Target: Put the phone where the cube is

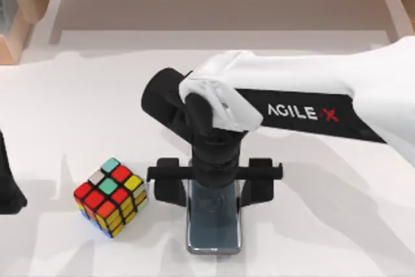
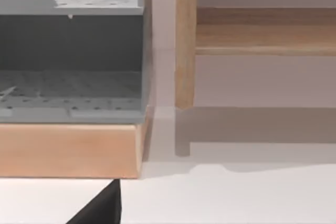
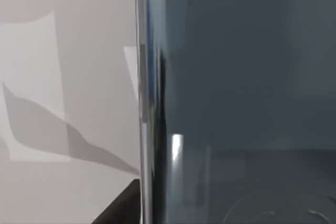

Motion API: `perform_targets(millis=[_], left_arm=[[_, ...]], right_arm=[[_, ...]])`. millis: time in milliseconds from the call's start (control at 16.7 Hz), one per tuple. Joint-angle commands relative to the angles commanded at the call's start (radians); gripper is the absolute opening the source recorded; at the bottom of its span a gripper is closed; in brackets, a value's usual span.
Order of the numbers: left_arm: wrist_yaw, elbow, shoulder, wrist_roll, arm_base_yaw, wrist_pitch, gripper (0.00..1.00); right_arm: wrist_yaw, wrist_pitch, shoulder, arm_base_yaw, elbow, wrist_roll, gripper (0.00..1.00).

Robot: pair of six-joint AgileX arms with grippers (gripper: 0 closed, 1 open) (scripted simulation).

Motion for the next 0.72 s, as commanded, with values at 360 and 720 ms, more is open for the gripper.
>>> perform_targets(millis=[360, 720], left_arm=[[0.000, 0.000, 0.000, 0.000, 0.000, 0.000, 1.00], [0.000, 0.000, 0.000, 0.000, 0.000, 0.000, 1.00]], right_arm=[[0.000, 0.000, 0.000, 0.000, 0.000, 0.000, 0.68], [0.000, 0.000, 0.000, 0.000, 0.000, 0.000, 1.00]])
